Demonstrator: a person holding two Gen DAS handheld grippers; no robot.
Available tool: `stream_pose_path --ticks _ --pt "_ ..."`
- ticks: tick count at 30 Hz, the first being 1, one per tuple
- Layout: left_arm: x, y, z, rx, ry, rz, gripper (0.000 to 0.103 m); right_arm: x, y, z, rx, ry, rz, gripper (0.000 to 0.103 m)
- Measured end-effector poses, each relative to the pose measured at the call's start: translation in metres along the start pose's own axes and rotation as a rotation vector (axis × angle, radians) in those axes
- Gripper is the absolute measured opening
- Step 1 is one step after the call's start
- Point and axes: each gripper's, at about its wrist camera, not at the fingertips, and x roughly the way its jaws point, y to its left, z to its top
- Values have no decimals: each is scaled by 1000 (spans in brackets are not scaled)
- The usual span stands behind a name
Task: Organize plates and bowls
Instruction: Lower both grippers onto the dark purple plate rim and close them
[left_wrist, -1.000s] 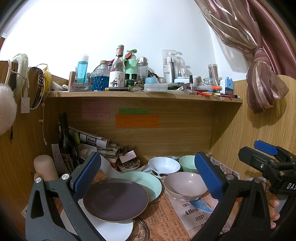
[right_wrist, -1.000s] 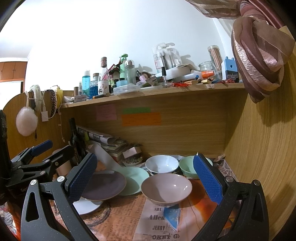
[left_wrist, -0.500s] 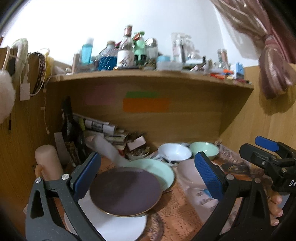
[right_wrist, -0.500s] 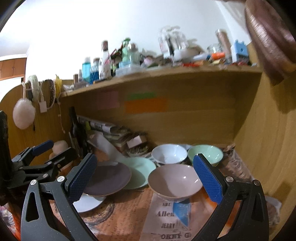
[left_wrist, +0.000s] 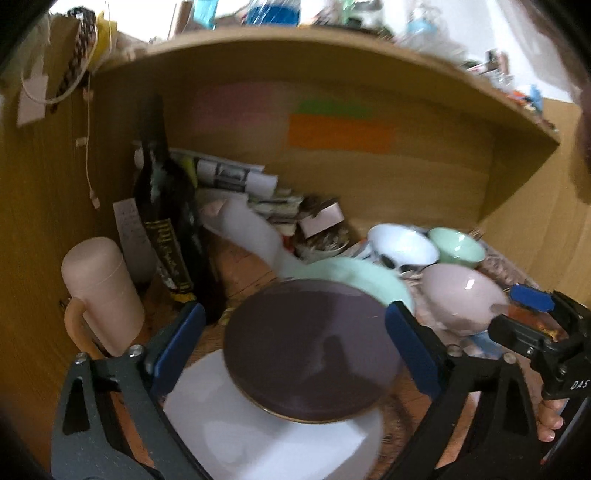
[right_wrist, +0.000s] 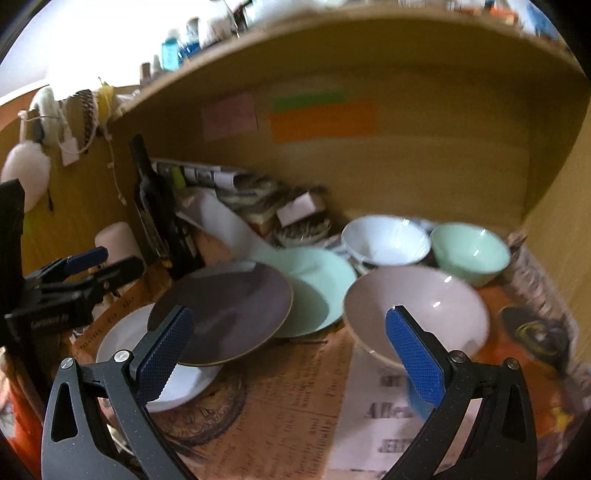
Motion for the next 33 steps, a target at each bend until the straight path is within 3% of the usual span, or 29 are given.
stream_pose_path --ticks 7,15,20,33 --pt "46 36 1 -35 144 -9 73 33 3 -5 26 85 -6 78" --pt "85 62 -1 -50 281 -15 69 65 1 -8 55 175 18 67" --pt "109 75 -8 -75 388 -46 49 84 3 -11 58 229 17 58" --pt "133 80 -12 -95 470 -139 28 111 -2 -14 125 296 58 33"
